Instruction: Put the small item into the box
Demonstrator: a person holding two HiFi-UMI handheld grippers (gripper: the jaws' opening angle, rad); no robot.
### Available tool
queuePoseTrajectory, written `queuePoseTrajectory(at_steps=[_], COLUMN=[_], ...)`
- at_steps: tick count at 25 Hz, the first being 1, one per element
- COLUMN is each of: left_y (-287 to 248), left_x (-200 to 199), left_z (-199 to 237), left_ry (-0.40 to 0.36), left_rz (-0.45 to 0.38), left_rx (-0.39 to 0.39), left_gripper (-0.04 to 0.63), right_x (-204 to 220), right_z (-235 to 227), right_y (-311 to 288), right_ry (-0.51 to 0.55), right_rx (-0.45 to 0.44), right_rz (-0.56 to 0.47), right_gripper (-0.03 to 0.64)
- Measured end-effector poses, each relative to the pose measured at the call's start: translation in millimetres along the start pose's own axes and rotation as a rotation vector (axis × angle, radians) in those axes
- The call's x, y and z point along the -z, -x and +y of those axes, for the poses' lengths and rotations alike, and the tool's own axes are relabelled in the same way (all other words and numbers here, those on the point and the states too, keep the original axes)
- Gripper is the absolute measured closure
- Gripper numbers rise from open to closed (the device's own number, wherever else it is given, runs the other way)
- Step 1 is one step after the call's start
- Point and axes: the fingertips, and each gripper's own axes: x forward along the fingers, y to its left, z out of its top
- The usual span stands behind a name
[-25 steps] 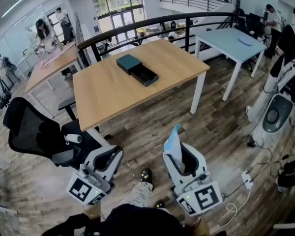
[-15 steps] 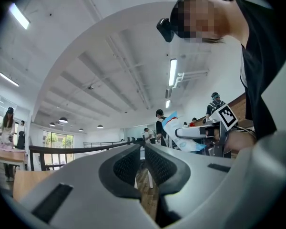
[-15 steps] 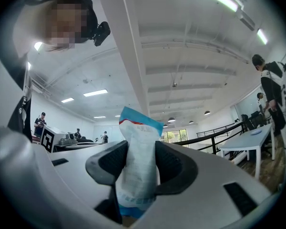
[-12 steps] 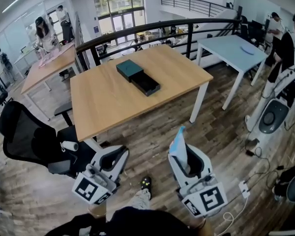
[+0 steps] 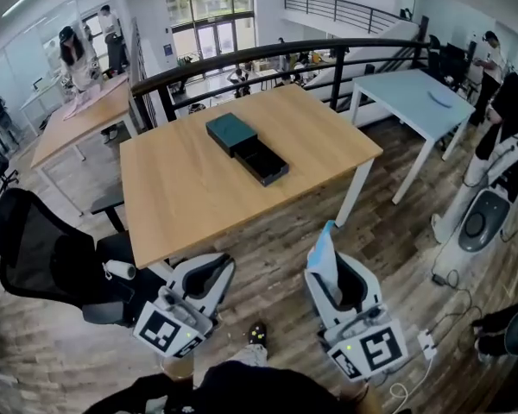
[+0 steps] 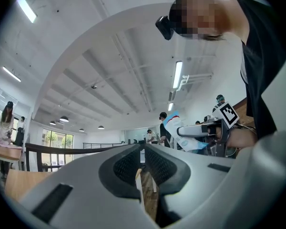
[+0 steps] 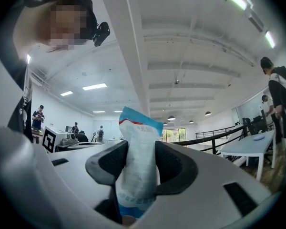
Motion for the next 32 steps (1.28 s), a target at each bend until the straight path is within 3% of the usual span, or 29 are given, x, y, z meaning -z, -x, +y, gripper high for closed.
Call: queuePoseTrajectory(at_steps=[7, 21, 32], left_y=[-29, -66, -114], left_x=[0, 23, 43], left_z=[51, 155, 172], left_ry=[0.023, 0.037, 0.045], left_rz=[-0.036, -0.045, -0.038], left_rx=[0.020, 0.019, 0.087], left_gripper=[0.557, 0.557, 0.557], right_x=[-12, 4, 25], right_z=[-18, -46, -81], right_y=[-55, -154, -178], right_ry=[0.038, 0.044, 0.013], right_rx=[0.011, 0.032, 0.071], right_rz=[-0.003, -0.006, 0.015], right_gripper=[0.433, 0.433, 0.433])
